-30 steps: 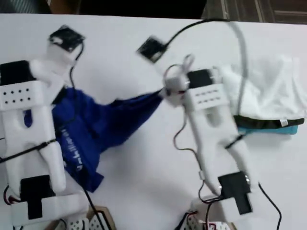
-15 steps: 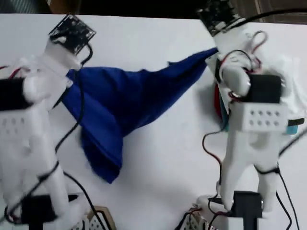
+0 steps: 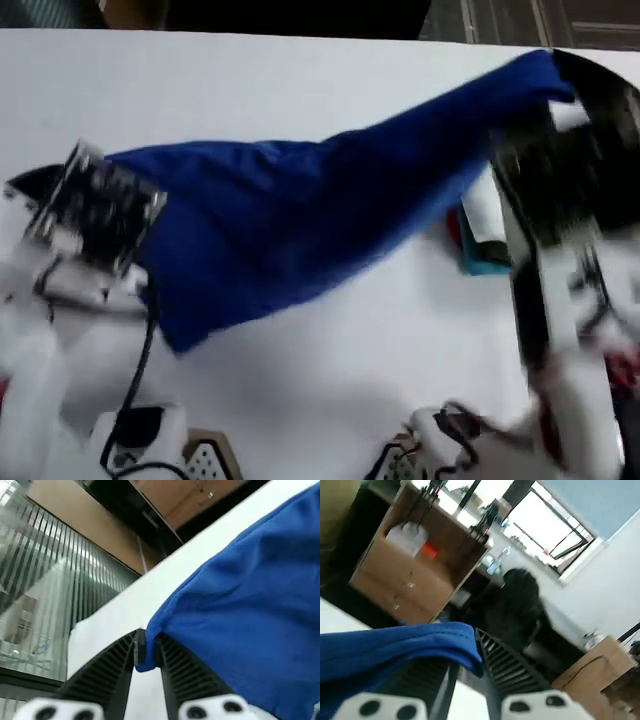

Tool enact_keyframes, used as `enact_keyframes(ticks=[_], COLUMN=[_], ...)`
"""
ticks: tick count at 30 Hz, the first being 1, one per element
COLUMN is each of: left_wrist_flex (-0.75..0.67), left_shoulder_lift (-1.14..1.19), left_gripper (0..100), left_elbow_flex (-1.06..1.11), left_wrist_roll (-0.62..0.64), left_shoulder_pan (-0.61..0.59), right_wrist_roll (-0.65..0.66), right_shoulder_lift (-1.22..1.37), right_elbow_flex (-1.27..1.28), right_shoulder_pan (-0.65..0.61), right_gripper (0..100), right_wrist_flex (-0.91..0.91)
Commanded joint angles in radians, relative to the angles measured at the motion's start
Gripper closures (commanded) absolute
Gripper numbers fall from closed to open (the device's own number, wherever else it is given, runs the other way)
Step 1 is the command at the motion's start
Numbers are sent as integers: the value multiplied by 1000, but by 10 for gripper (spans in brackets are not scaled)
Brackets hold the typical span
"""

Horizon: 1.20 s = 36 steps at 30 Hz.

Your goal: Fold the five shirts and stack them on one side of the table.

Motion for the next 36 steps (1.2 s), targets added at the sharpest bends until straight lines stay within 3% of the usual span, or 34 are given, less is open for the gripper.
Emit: enact_keyframes(ticks=[1,17,24,31,36], left_wrist_flex=[-43,-46,-61,-371,-565], left_shoulder_lift=[-77,-298,-288,-161,17], left_gripper=[975,975,975,975,975], left_elbow_flex=[-33,-31,96,430,547], left_wrist_roll=[-3,-2,-11,-9,-5], left_shoulder_pan=[0,-2,-2,-89,-87], right_wrist_roll=[6,8,-2,-2,-2], right_shoulder_lift=[-88,-387,-331,-199,-101], right_elbow_flex=[-43,-43,41,273,575], right_shoulder_pan=[10,10,1,-99,-93], right_gripper=[978,978,978,978,978], right_wrist_flex=[5,-42,-44,-79,-292])
